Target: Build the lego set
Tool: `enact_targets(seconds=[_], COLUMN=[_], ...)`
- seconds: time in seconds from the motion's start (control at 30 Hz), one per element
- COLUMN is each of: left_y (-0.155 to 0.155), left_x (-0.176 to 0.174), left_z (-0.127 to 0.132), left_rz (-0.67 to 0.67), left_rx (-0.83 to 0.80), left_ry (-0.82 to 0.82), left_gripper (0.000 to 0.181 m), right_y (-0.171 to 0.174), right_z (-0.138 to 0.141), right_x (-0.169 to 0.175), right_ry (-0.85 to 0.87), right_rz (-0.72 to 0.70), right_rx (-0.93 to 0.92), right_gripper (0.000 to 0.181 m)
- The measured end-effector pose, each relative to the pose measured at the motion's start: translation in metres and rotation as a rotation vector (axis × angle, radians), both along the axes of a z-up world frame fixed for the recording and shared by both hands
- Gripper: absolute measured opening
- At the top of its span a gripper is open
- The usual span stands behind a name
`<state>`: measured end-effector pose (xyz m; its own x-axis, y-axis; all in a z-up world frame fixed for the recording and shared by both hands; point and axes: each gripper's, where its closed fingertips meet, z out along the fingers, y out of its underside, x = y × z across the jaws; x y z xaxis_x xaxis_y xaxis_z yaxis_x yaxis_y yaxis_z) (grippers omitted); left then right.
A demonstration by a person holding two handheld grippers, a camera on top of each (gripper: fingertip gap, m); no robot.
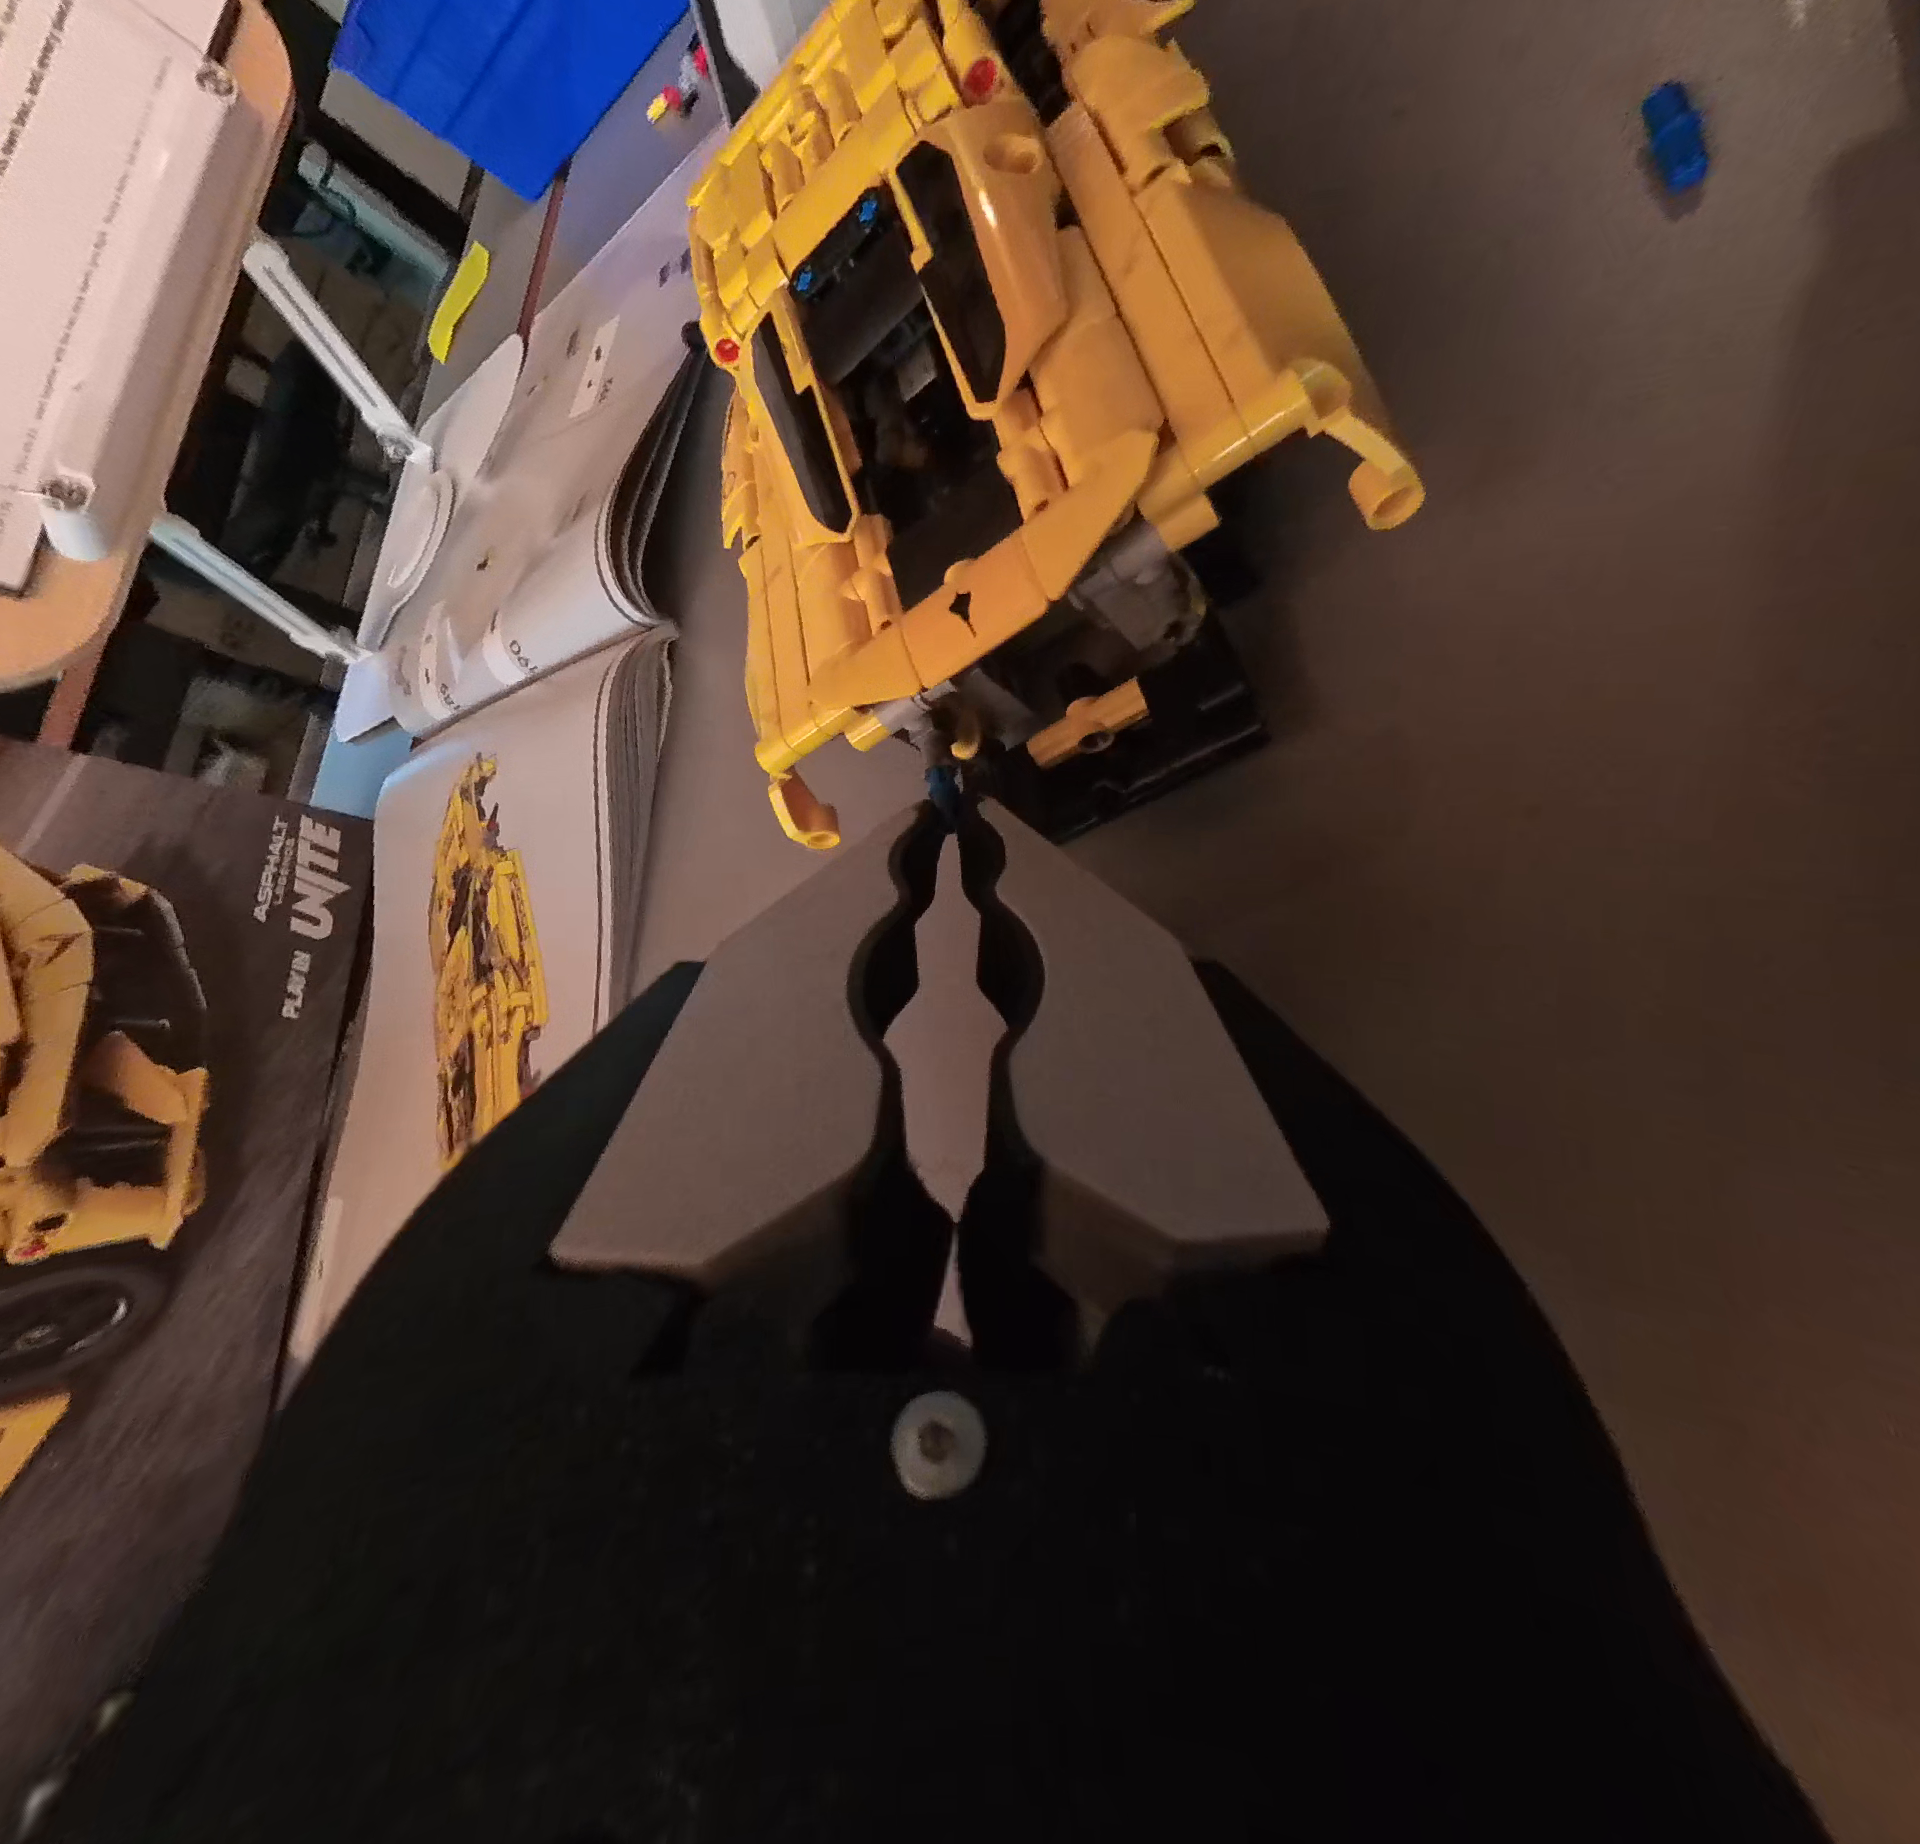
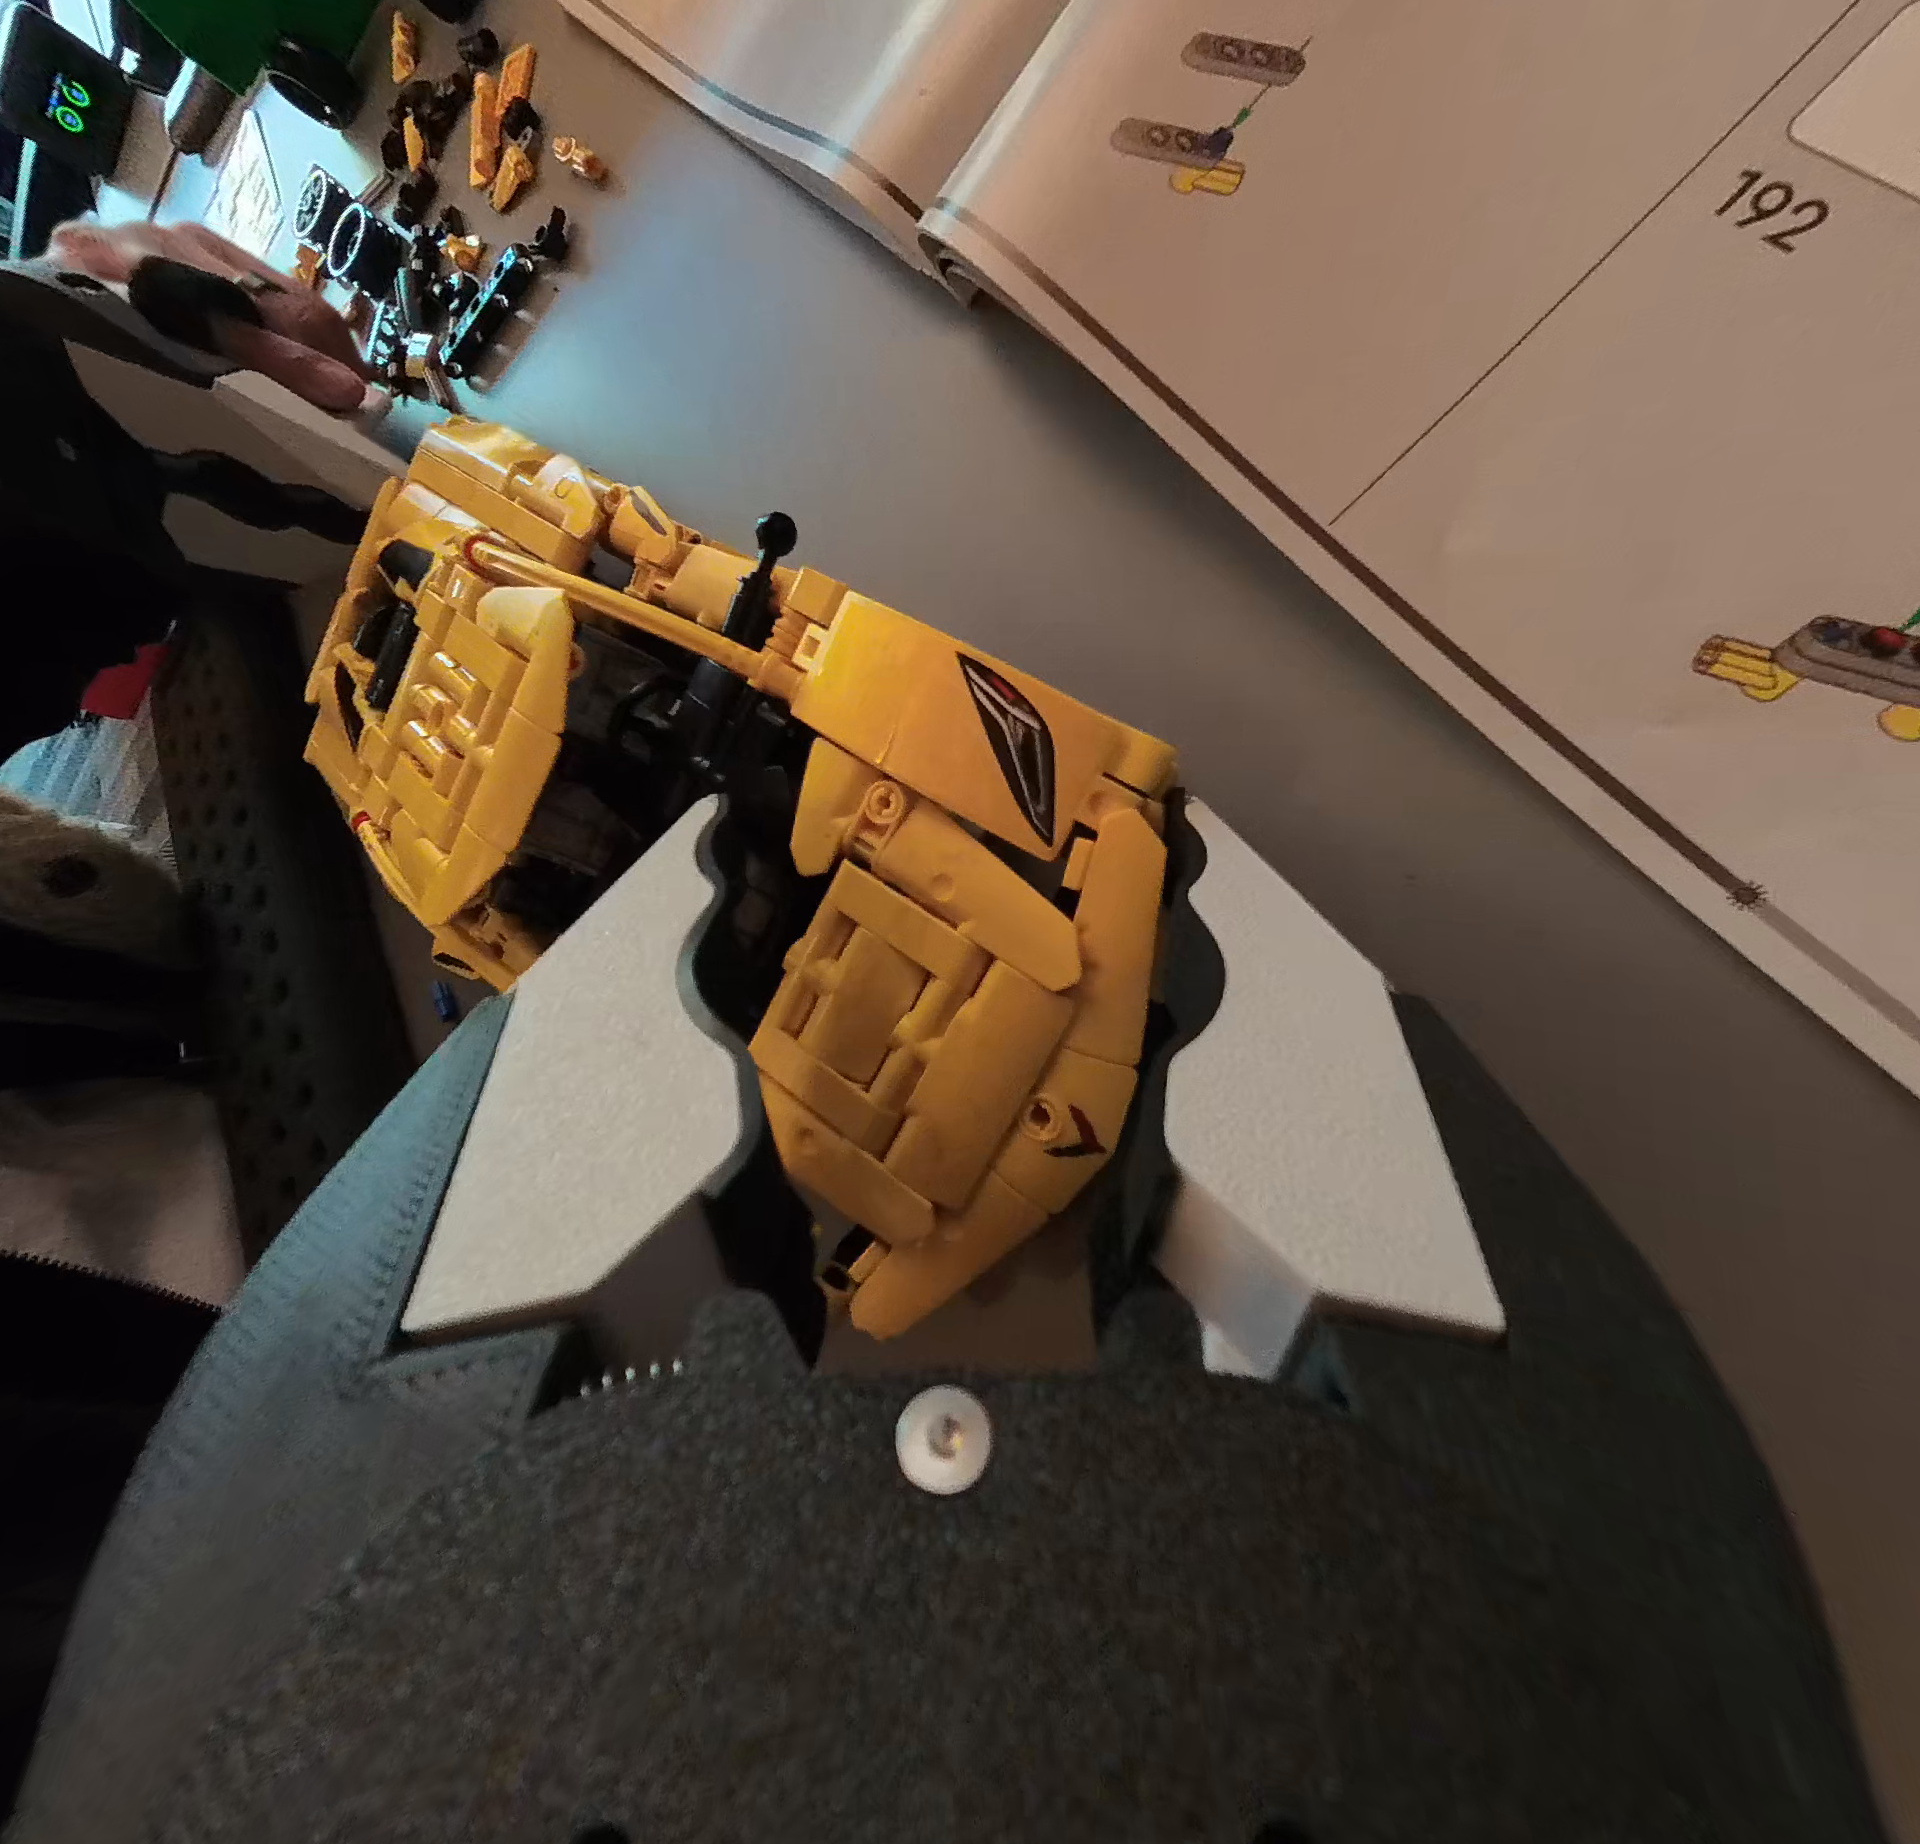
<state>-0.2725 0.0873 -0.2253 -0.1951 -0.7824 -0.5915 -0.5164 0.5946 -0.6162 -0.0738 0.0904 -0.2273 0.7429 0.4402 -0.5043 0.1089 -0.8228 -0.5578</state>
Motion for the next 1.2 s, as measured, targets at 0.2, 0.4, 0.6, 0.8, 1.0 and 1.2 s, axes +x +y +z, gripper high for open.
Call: enact_targets(seconds=[0.2, 0.4, 0.6, 0.8, 1.0, 1.2], left_y=[0.008, 0.003, 0.0, -0.004, -0.001, -0.001], left_x=[0.002, 0.002, -0.003, -0.002, -0.003, -0.003], left_z=[0.0, 0.0, 0.006, 0.004, 0.004, 0.003], left_rz=[0.129, 0.094, 0.058, 0.039, 0.051, 0.057], left_rx=[0.026, -0.248, -0.39, -0.417, -0.395, -0.389], left_ry=[0.013, -0.038, -0.051, -0.039, -0.043, -0.034], left_gripper=[0.003, 0.004, 0.019, 0.013, 0.005, 0.006], right_y=[0.001, 0.006, 0.004, -0.022, -0.024, -0.03], right_z=[0.0, 0.0, 0.018, 0.024, 0.017, 0.007], right_x=[0.001, 0.004, 0.018, 0.043, 0.054, 0.048], right_ry=[-0.008, -0.001, 0.046, 0.003, 0.011, 0.081], right_rz=[-0.035, -0.036, -0.056, 0.004, -0.023, -0.03], right_rx=[-0.014, 0.024, 0.079, 0.187, 0.124, 0.035], right_gripper=[0.079, 0.081, 0.081, 0.06, 0.039, 0.042])
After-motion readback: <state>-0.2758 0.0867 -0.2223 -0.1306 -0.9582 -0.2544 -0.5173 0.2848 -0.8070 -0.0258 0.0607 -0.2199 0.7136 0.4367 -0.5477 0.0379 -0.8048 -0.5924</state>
